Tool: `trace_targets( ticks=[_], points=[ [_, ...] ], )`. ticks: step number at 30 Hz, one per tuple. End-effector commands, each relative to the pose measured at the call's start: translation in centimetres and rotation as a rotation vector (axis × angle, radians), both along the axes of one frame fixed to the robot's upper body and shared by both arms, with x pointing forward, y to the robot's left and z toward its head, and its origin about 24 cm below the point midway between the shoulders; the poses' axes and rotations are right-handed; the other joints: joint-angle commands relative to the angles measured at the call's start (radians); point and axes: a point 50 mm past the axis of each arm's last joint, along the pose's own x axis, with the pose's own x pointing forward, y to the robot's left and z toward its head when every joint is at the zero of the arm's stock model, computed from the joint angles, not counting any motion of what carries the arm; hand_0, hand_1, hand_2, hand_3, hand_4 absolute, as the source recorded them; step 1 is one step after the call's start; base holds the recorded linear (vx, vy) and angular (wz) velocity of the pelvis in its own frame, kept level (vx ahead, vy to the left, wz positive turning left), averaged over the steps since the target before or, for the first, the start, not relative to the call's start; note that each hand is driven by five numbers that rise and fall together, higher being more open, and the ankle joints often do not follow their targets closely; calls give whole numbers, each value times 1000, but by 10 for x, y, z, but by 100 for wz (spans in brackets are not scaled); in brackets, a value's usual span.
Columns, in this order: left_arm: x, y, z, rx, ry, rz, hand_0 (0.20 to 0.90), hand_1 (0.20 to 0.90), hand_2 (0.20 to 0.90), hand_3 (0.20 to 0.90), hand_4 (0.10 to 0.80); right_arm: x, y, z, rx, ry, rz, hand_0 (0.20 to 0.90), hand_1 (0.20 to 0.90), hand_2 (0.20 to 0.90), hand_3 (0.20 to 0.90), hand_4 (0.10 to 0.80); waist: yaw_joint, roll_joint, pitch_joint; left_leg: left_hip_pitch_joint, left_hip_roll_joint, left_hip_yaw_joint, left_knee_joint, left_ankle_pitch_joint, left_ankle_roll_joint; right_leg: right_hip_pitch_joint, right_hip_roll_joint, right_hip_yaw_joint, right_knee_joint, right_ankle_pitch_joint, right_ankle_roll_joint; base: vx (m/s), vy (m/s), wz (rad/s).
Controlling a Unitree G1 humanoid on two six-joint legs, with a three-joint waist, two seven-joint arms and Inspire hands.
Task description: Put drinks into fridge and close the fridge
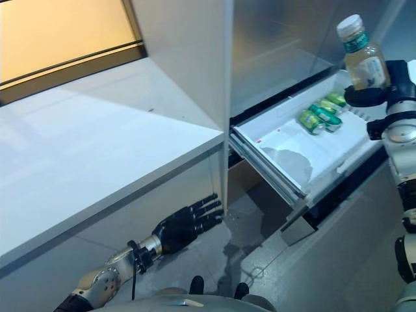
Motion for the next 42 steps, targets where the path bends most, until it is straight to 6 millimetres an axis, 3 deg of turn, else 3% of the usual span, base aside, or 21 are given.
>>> trace_targets(
  ticks=[1, 9, 17, 23, 32, 33, 34, 35, 42],
  points=[
    [4, 0, 6, 63, -130, -120, 900, 900, 900, 900, 800, -10, 7, 102, -112, -246, 68, 300, 300, 300, 200, 100, 46, -76, -74, -46, 19, 53, 46, -70, -13, -25, -25, -14, 119, -79, 28, -33, -71, 27],
    [16, 38, -16, 373, -136, -50, 900, 900, 900, 900, 800, 6, -11, 62, 40, 58, -31, 300, 300, 300, 200, 100, 69, -94, 43, -141, 24, 30, 60, -50, -8, -113, -8, 5, 119, -48, 23, -100, -121, 15],
    [27, 62, -21, 515, -140, 101, 900, 900, 900, 900, 800, 10, -19, 28, 111, 176, -120, 300, 300, 300, 200, 100, 67, -59, 152, -215, 28, 40, 63, -32, -3, -196, -7, 22, 124, -22, 25, -111, -56, -2],
    [28, 75, -23, 575, -126, 163, 900, 900, 900, 900, 800, 2, -32, 14, 59, 295, -207, 300, 300, 300, 200, 100, 56, -28, 193, -248, 24, 61, 73, -28, -3, -237, -15, 26, 136, -17, 26, -71, -7, -4],
    [32, 78, -24, 587, -117, 176, 900, 900, 900, 900, 800, 2, -34, 15, -100, 471, -225, 300, 300, 300, 200, 100, 39, 12, 233, -283, 18, 77, 101, -26, -4, -282, -22, 44, 157, -12, 25, -42, -19, -9],
    [34, 77, -23, 587, -120, 173, 900, 900, 900, 900, 800, 2, -33, 15, -134, 493, -234, 491, 491, 491, 422, 322, 39, 17, 237, -288, 17, 78, 105, -26, -4, -289, -23, 45, 161, -13, 23, -34, -21, -12],
    [34, 76, -23, 586, -121, 173, 900, 900, 900, 900, 800, 2, -33, 16, -145, 502, -236, 858, 858, 858, 851, 751, 39, 18, 239, -289, 18, 79, 106, -26, -4, -291, -23, 45, 163, -13, 23, -19, -27, -9],
    [34, 76, -23, 586, -120, 173, 900, 900, 900, 900, 800, 3, -33, 19, -176, 507, -244, 900, 900, 900, 900, 800, 38, 21, 242, -292, 17, 80, 110, -25, -5, -294, -23, 45, 167, -13, 22, -7, -25, -7],
    [35, 77, -23, 593, -114, 168, 900, 900, 900, 900, 800, 11, -21, 32, -209, 462, -224, 900, 900, 900, 900, 800, 34, 33, 248, -300, 19, 86, 123, -26, -6, -306, -22, 40, 186, -22, 17, -1, -4, -1]
  ],
)
